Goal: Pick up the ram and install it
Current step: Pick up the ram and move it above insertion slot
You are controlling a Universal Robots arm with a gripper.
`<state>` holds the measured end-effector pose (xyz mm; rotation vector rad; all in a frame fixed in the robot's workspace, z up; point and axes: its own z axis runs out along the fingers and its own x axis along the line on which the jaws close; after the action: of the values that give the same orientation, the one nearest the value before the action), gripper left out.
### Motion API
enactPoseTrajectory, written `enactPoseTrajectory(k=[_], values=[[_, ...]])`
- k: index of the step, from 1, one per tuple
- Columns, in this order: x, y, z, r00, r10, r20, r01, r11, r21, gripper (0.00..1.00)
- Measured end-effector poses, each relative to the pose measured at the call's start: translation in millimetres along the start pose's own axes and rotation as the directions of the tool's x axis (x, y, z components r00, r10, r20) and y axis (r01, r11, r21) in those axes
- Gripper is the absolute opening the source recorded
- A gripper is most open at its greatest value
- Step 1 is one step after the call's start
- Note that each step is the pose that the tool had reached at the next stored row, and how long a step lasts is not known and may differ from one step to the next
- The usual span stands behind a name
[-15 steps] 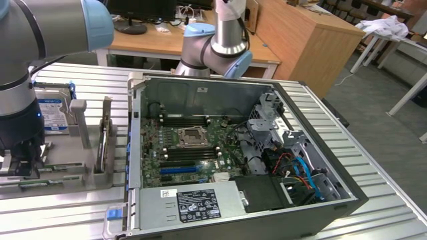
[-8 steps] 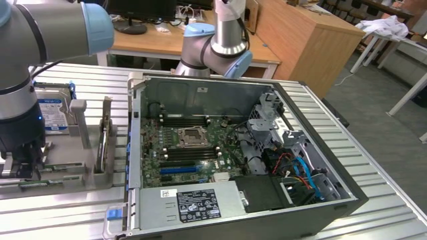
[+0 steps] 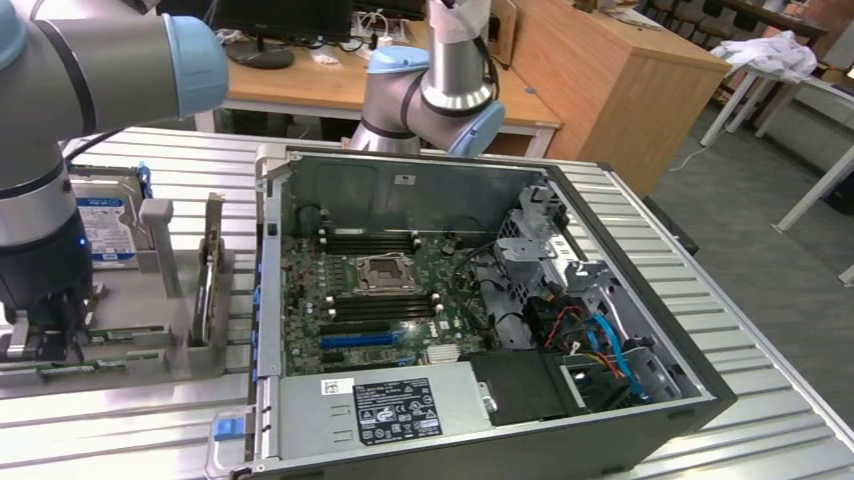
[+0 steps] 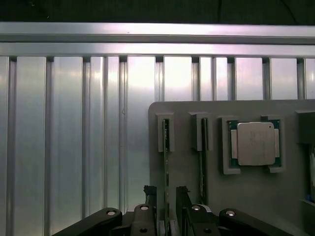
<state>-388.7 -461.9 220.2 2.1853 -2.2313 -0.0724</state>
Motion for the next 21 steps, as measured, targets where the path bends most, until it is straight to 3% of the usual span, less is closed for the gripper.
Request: enactPoseTrajectory(k=[9,21], values=[[0.2,-0.3,7.0,1.0000,0.000,-0.0001,0.000,1.0000,-0.0001,0.30],[-1.3,-0.3,7.6,1.0000,0.000,0.0000,0.000,1.0000,0.0000,0.30]])
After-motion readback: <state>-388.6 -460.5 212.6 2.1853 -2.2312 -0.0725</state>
